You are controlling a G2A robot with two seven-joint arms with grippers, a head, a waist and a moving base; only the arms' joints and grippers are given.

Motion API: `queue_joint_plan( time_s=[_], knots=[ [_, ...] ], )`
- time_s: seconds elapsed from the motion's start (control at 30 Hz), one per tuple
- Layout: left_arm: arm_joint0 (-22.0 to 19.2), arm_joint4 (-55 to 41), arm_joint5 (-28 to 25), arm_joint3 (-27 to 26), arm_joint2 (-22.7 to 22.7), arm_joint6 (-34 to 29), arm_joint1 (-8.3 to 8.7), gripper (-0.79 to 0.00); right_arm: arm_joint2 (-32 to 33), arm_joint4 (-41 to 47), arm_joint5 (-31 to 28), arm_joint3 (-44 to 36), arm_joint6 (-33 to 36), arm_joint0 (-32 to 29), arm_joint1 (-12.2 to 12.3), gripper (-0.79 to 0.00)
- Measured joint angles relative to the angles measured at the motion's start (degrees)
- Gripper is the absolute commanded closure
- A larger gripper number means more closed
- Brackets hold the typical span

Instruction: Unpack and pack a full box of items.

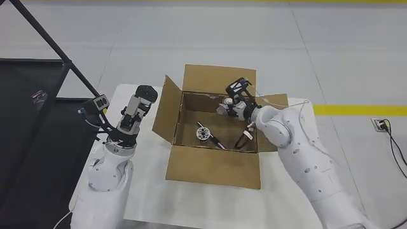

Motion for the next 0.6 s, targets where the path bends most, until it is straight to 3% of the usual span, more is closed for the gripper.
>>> queue_joint_plan(
  time_s=[0.2, 0.3, 0.6],
  knots=[
    [0.00, 0.00, 0.00, 0.00, 0.00, 0.00, 0.00, -0.785, 11.14, -4.99, 5.88, -22.44, -2.05, -12.52, 2.76, 0.000],
    [0.00, 0.00, 0.00, 0.00, 0.00, 0.00, 0.00, -0.785, 15.69, -6.33, 9.06, -28.28, -6.03, -16.91, 3.35, 0.000],
    [0.00, 0.00, 0.00, 0.00, 0.00, 0.00, 0.00, -0.785, 24.99, -13.10, 19.32, -23.56, -12.50, -21.21, 4.39, 0.000]
  ],
)
